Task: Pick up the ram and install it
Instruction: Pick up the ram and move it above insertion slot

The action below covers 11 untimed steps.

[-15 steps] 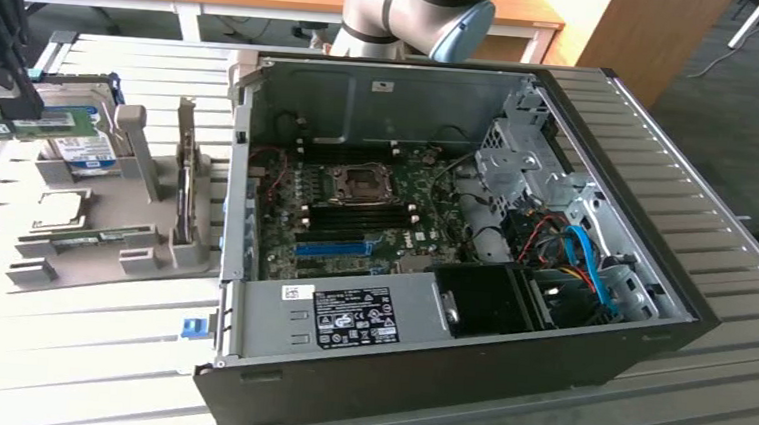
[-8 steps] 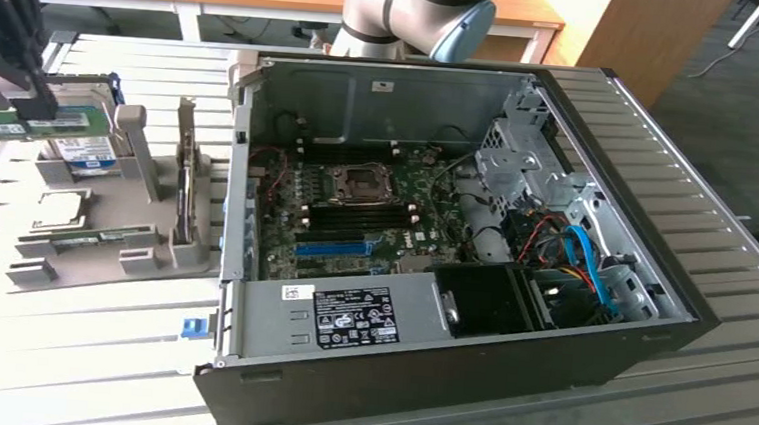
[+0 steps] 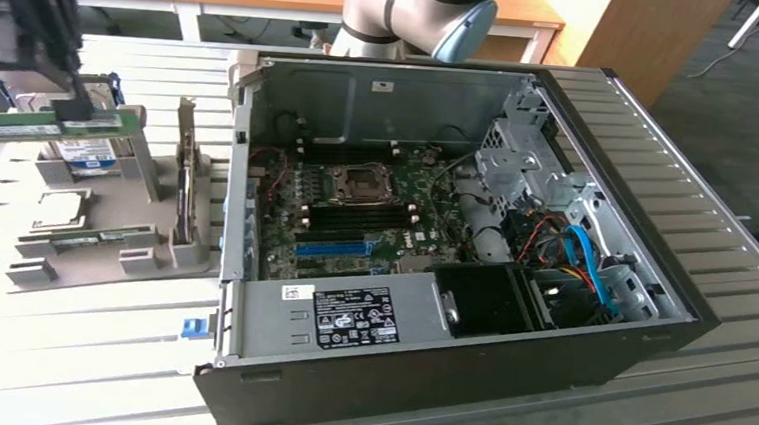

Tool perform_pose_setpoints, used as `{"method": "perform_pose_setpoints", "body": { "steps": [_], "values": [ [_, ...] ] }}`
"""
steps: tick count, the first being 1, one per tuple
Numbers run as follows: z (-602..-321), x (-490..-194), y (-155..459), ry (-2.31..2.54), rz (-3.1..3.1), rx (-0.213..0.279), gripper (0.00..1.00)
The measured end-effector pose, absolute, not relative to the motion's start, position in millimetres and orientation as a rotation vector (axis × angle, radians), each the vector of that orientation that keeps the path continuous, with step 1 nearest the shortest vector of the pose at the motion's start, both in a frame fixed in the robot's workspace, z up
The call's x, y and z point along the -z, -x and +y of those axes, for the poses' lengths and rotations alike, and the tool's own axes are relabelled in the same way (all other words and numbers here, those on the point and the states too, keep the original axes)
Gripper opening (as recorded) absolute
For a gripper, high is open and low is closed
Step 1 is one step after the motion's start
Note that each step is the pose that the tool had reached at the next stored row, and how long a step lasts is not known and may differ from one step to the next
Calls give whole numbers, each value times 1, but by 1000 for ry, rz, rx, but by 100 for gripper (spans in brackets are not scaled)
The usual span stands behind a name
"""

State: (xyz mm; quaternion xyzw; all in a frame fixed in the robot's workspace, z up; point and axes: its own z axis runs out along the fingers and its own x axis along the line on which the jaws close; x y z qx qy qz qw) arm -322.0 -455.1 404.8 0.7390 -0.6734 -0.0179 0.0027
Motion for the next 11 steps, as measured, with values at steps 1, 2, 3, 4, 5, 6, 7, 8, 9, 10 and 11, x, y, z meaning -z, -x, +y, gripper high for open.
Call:
{"method": "perform_pose_setpoints", "body": {
  "steps": [1, 2, 3, 4, 5, 6, 7, 8, 9, 10, 11],
  "values": [
    [-455, -405, 318, -2318, -2112, 56, 12],
    [-455, -405, 314, -2318, -2112, 56, 12],
    [-455, -405, 310, -2318, -2112, 56, 12],
    [-455, -405, 306, -2318, -2112, 57, 12],
    [-455, -405, 302, -2318, -2112, 57, 12],
    [-455, -405, 298, -2318, -2112, 57, 12],
    [-455, -405, 294, -2318, -2112, 57, 12],
    [-455, -405, 290, -2318, -2112, 57, 12],
    [-455, -405, 287, -2318, -2112, 57, 12],
    [-455, -405, 283, -2318, -2112, 57, 12],
    [-455, -405, 279, -2318, -2111, 57, 12]
  ]
}}
